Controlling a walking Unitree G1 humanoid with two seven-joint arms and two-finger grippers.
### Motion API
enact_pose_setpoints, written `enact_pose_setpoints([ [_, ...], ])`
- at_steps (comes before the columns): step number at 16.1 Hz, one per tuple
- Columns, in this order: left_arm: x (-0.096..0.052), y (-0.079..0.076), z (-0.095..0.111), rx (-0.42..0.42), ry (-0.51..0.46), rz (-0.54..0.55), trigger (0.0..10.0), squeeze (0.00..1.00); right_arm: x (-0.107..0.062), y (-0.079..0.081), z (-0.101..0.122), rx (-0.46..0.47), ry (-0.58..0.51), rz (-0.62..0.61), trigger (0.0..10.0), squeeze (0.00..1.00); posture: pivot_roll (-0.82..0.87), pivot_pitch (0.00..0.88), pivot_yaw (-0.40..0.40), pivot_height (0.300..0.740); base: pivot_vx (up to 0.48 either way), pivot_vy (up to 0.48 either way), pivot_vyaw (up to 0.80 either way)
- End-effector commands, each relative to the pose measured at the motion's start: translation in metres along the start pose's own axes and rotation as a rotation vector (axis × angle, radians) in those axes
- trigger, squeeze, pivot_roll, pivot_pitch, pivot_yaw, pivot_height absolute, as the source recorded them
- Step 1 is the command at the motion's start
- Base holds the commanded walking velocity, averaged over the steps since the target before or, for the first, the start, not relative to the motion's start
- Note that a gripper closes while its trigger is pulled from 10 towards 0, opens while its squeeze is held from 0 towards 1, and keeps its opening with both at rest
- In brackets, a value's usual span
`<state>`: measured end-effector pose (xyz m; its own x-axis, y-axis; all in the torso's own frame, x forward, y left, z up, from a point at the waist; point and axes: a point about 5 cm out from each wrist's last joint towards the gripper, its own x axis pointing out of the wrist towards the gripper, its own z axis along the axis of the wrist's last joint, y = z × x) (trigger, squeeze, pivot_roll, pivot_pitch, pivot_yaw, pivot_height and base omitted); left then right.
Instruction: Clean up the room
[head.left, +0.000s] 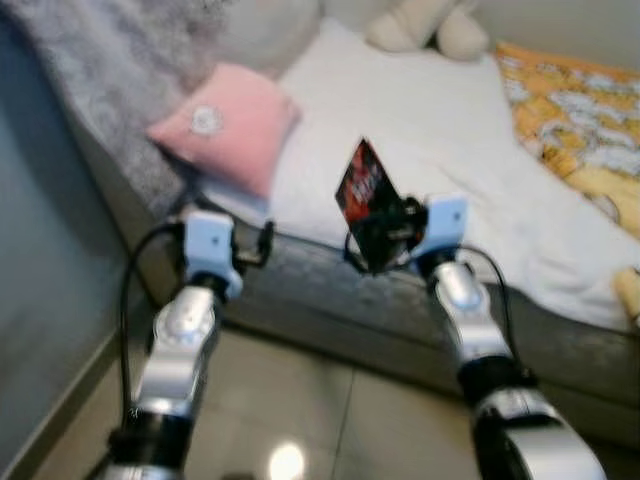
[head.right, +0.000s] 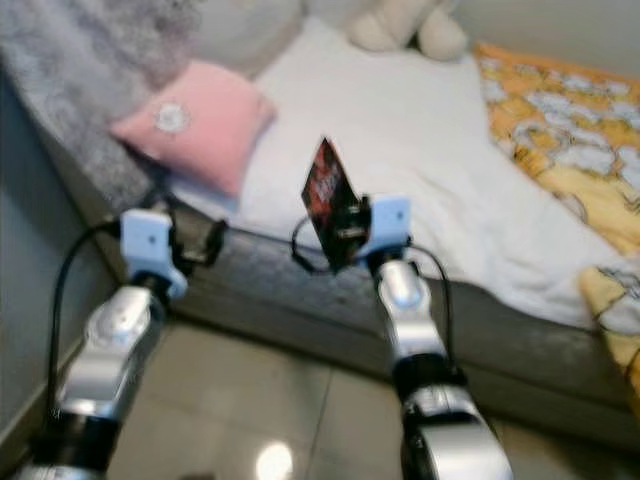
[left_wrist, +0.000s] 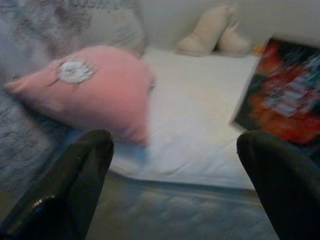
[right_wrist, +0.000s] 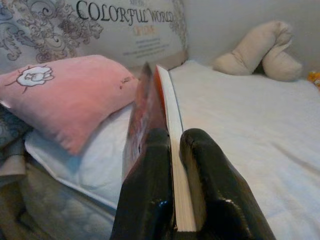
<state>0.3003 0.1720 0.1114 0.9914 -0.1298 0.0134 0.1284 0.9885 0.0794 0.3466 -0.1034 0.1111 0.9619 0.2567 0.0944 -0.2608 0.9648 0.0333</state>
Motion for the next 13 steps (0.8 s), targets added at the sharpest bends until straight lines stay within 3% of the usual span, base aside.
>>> enact_pose_setpoints([
  [1,0.0042,-0.0077,0.0057,-0.005,-0.02,-0.025,10.0,0.0,0.0044,-0.0098,0.0158,-0.032,-0.067,-0.014,0.0,0.0,0.05,0.0,-0.052,0.74,0.48,0.0,0.0],
  [13,0.007,-0.0106,0.0098,0.005,-0.032,-0.091,10.0,0.0,0.0071,-0.0018,0.016,-0.034,-0.074,-0.014,0.0,0.0,0.07,0.0,-0.043,0.74,0.48,0.0,0.0],
])
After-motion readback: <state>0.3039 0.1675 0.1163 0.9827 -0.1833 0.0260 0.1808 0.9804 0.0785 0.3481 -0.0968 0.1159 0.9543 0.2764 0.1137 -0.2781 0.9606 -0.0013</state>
